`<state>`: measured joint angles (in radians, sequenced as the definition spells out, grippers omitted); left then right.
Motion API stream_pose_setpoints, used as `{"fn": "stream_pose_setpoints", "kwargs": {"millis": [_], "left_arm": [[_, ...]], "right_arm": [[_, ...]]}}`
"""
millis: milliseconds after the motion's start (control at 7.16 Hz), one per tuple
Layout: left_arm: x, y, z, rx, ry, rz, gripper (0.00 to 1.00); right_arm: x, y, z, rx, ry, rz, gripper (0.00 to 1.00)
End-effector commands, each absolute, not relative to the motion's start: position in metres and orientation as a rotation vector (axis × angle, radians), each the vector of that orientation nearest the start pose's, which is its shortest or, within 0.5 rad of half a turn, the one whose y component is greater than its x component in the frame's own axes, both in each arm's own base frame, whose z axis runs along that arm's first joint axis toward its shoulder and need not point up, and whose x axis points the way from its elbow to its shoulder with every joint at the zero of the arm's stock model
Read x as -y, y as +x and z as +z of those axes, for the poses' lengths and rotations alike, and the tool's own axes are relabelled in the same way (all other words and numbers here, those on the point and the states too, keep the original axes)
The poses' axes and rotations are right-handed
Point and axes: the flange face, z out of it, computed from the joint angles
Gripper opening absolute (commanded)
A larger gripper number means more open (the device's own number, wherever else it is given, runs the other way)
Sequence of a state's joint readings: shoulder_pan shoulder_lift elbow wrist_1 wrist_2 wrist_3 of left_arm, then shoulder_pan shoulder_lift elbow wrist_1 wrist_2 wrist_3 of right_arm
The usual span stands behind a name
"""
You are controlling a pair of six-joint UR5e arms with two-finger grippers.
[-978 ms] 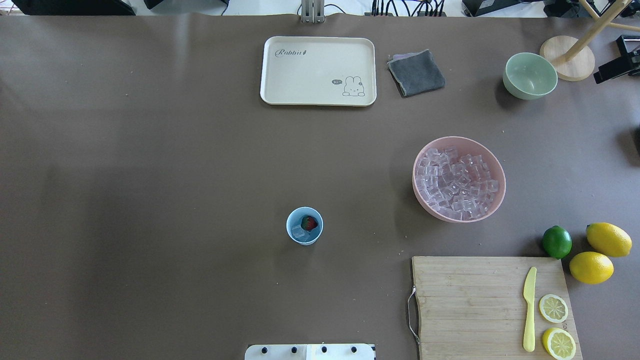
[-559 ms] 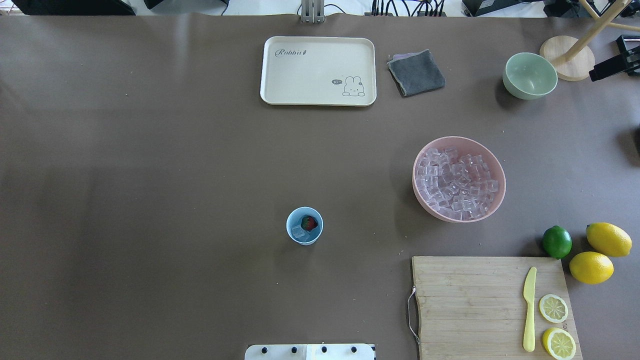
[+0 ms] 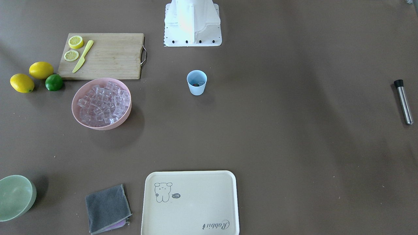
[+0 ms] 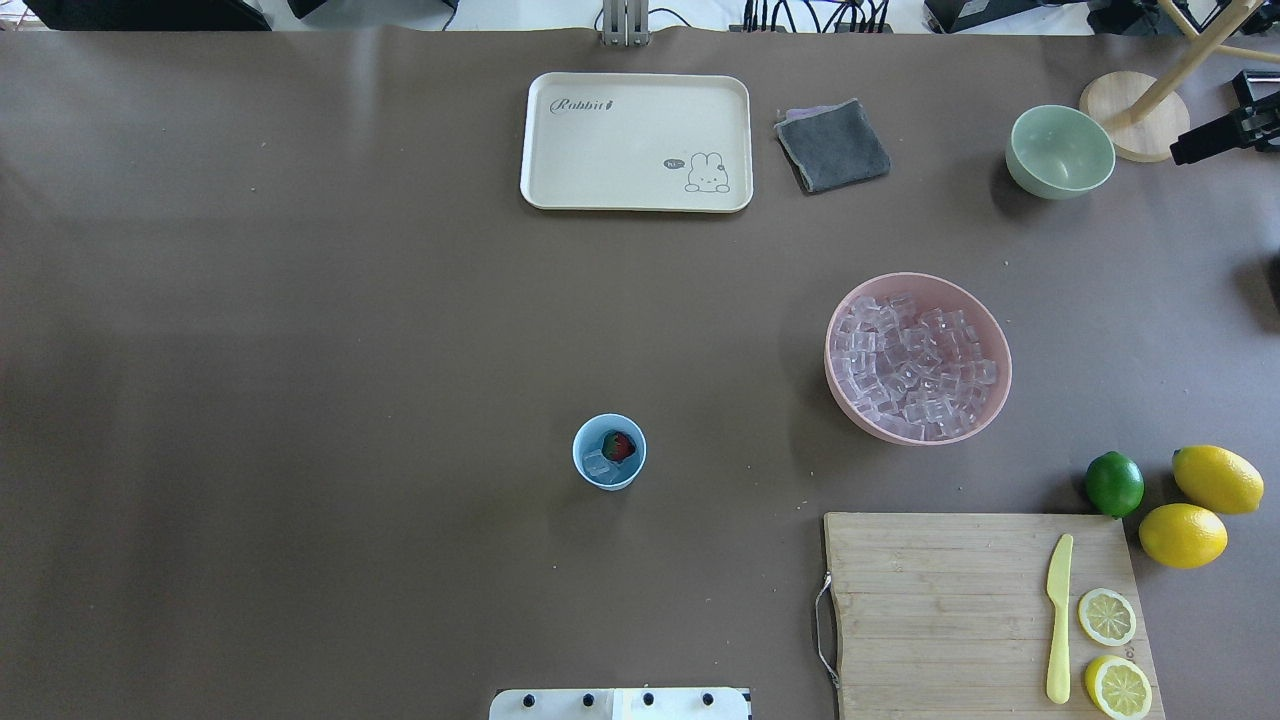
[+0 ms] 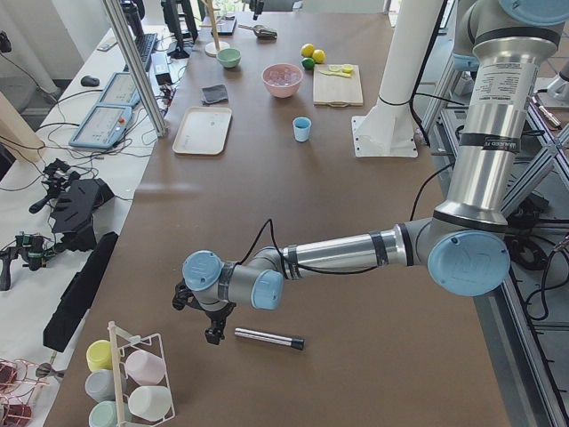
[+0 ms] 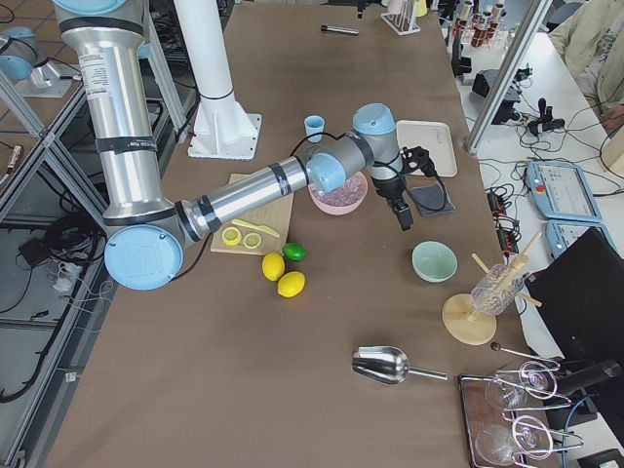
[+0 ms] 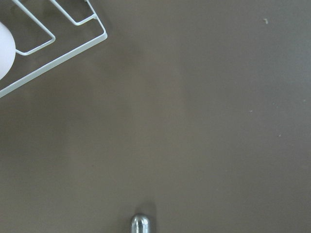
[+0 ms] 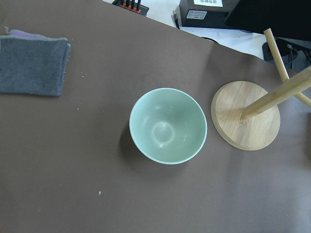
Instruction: Mash ice and strawberries in cup
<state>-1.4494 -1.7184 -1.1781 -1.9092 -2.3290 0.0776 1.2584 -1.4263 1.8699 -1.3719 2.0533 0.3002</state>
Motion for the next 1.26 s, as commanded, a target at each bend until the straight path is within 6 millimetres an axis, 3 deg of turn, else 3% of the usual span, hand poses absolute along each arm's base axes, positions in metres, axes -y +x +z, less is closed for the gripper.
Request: {"fn": "stream_pose_setpoints", "kwargs": {"millis": [0, 419, 978, 1118], "left_arm": [[0.553, 0.027, 0.754, -0.759, 0.036, 0.270, 0.98], [0.544, 0.051, 0.763, -0.755, 0.009, 0.319, 0.89], [0.536, 0.049, 0.782, -0.753, -0.022, 0.318, 0.86], [0.537, 0.050, 0.782, -0.753, -0.023, 0.318, 0.80]], "right_arm": [[0.549, -0.087, 0.425, 0.623, 0.474, -0.168, 1.00], [0.550, -0.091, 0.428, 0.586, 0.484, -0.167, 1.00], [0.550, -0.098, 0.429, 0.555, 0.496, -0.170, 1.00], [0.550, -0.098, 0.426, 0.559, 0.506, -0.169, 1.00]]}}
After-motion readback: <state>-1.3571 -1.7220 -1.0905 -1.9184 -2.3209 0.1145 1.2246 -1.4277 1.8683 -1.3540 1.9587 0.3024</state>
